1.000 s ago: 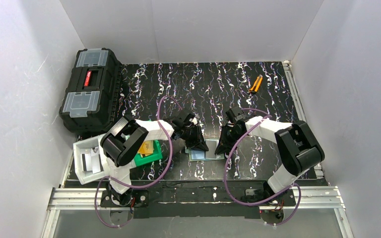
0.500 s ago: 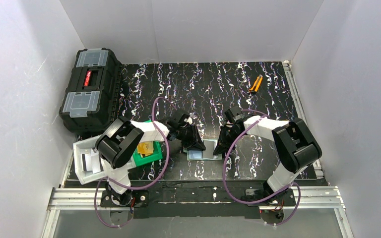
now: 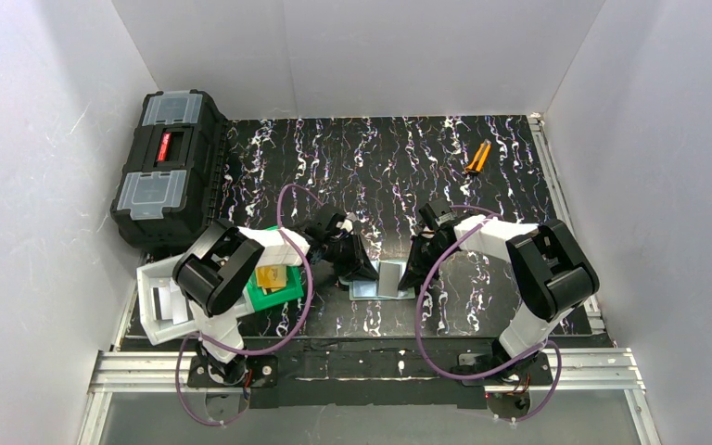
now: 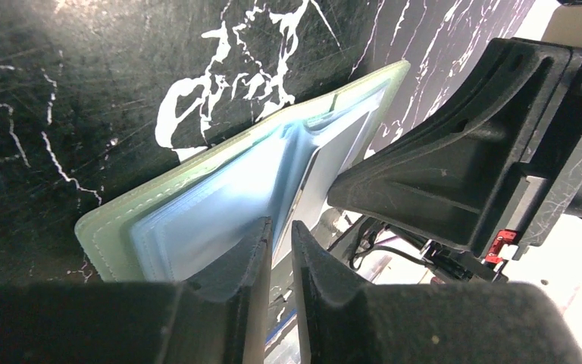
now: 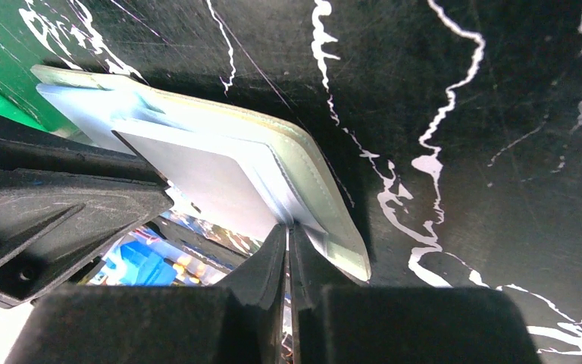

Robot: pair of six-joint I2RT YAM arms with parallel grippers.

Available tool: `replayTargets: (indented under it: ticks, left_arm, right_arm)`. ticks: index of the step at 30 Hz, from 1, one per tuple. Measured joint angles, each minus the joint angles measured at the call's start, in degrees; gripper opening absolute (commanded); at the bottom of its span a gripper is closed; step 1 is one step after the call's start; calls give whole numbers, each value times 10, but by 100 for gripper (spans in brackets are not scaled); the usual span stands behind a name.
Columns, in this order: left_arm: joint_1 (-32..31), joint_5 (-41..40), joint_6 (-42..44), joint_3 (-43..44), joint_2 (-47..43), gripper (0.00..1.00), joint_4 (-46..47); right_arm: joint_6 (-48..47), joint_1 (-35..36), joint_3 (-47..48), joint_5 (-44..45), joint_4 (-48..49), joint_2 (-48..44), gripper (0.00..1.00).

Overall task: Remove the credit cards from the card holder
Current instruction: Remove the credit card from the card holder.

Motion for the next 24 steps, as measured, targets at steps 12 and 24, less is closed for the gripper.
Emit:
replayTargets:
  ticks: [12, 24]
  left_arm:
    - [1, 21, 2, 0, 6, 13, 16]
    - [1, 27, 6, 0, 17, 0, 18]
  right_arm:
    - [0, 0, 3, -2, -3, 3, 9]
    - [0, 0, 4, -2, -5, 4, 9]
